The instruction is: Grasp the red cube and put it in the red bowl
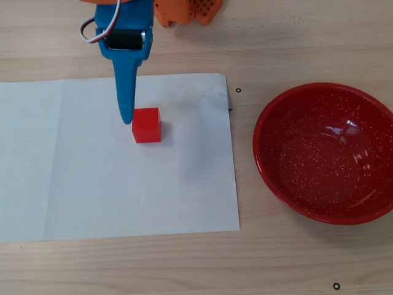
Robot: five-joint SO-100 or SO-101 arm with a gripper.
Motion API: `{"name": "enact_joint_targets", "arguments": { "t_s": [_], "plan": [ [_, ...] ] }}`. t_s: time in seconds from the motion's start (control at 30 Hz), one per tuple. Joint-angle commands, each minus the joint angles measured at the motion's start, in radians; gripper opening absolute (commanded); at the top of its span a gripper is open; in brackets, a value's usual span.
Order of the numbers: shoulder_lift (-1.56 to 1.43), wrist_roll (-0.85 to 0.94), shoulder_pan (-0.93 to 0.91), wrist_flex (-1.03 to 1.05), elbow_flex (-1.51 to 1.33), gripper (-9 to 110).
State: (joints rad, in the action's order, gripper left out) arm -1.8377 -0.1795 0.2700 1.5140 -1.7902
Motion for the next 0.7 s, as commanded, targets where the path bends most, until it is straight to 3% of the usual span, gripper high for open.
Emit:
{"name": "enact_joint_targets", "arguments": {
  "t_s": [0.0,0.67],
  "plan": [
    [-0.012,-0.003,-0.014,-0.021,0.106,65],
    [0.179,0.032,-0.078,-0.141,0.106,68]
  ]
}}
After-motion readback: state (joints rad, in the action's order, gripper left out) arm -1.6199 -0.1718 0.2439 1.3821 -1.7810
